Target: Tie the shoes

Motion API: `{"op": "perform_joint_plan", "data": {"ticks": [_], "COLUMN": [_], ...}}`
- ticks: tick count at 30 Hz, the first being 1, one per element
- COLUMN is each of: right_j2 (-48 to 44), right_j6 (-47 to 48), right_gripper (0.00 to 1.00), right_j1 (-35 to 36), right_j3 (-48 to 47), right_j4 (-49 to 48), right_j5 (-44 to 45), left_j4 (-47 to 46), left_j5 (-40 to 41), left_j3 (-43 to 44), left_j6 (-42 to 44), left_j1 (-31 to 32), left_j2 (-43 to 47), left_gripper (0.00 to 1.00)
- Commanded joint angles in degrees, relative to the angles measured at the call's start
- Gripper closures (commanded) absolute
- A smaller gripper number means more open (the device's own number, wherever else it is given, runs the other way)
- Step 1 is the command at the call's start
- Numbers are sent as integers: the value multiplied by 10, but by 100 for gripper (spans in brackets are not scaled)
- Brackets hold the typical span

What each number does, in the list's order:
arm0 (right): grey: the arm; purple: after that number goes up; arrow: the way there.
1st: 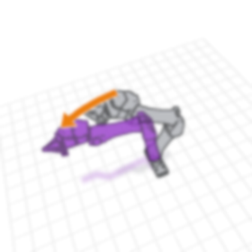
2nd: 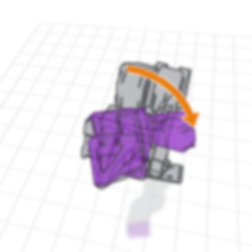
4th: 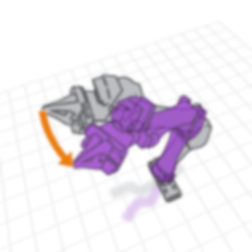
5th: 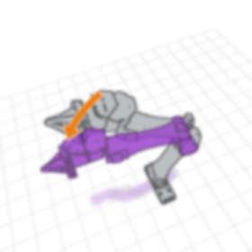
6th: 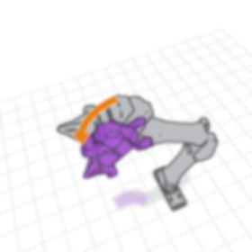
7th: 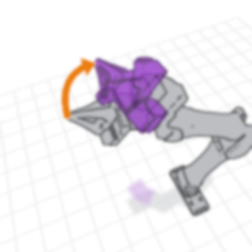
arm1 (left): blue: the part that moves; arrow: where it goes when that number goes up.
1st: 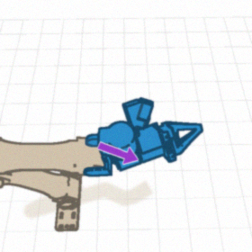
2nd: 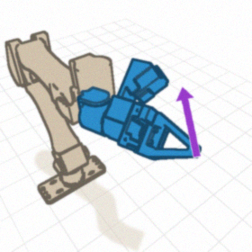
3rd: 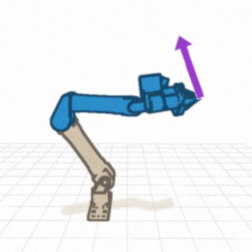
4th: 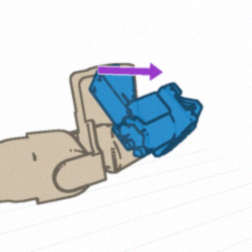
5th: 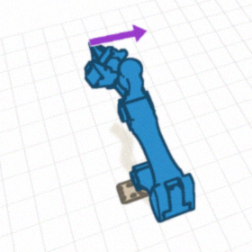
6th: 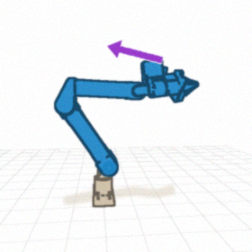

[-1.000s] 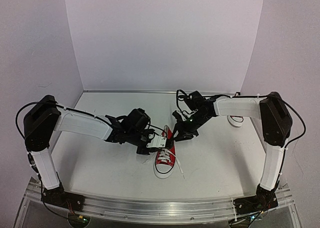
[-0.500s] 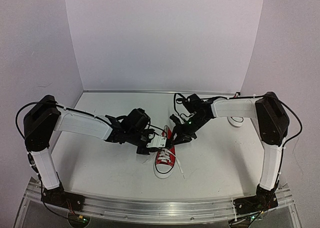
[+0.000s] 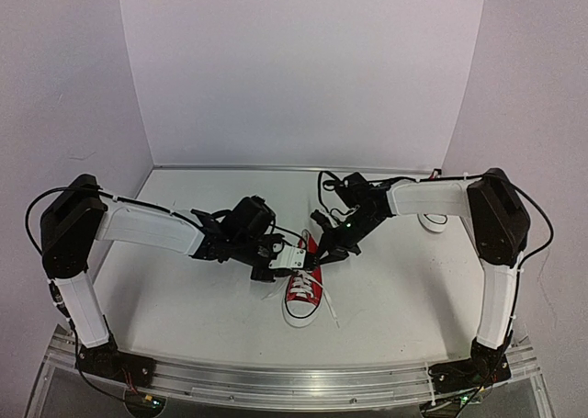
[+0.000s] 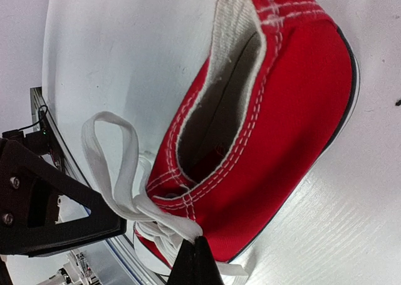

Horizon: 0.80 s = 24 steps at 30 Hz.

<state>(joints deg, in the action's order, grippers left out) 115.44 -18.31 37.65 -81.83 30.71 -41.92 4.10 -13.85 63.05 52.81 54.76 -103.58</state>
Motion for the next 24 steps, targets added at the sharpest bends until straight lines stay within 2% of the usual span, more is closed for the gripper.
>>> {"op": "perform_joint_plan", "data": {"ticks": [1, 24], "right_j2": [-21, -21], "right_j6": [5, 2], "right_gripper": [100, 100], "right_j1": [3, 4], "right_j3": [-16, -15], "right_j4": [0, 0], "right_j5": [-13, -31], "left_j4": [3, 12], "left_j5": [-9, 14], "left_j3": [34, 49], "left_j6": [13, 39], "left_j1": [3, 18], "left_j2": [15, -51], "left_gripper": [80, 83]}}
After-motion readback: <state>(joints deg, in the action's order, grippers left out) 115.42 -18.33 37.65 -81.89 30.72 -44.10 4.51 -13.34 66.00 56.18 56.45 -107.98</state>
